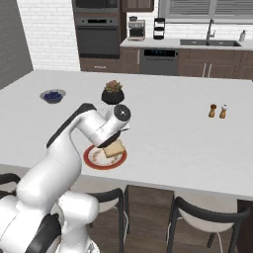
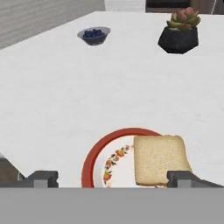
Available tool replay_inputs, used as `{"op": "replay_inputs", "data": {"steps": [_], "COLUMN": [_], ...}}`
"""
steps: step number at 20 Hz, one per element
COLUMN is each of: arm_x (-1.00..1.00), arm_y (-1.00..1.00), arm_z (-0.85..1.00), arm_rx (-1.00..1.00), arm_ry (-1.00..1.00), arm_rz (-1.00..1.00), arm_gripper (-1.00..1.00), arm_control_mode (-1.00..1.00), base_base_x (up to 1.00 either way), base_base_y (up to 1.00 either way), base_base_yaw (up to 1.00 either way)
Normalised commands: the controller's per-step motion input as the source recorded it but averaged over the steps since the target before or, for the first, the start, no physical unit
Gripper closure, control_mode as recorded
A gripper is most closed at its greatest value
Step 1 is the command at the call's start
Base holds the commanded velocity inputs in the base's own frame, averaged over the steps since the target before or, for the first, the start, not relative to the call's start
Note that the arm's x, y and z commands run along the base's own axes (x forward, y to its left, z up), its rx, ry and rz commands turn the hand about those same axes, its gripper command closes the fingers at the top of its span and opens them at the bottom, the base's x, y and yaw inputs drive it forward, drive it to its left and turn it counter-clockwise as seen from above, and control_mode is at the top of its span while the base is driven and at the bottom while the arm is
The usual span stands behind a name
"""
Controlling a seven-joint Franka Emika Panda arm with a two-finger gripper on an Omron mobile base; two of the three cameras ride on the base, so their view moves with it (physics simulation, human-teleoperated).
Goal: Start the toaster. Once the lever pops up, take the bread to the plate on the dining counter.
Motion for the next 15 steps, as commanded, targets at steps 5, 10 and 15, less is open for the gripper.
{"op": "replay_inputs", "data": {"steps": [5,10,15], "arm_x": [-0.63,-0.39,-0.45], "arm_y": [0.13,0.15,0.09], "arm_z": [0.24,0.46,0.77], "arm_rx": [-0.35,-0.28,-0.19], "arm_ry": [-0.07,0.0,0.01], "arm_rz": [0.0,0.0,-0.03], "arm_gripper": [-1.0,-1.0,-1.0], "arm_control_mode": [-1.0,-1.0,-1.0], "base_base_x": [0.0,0.0,0.0], "base_base_y": [0.0,0.0,0.0], "base_base_yaw": [0.0,0.0,0.0]}}
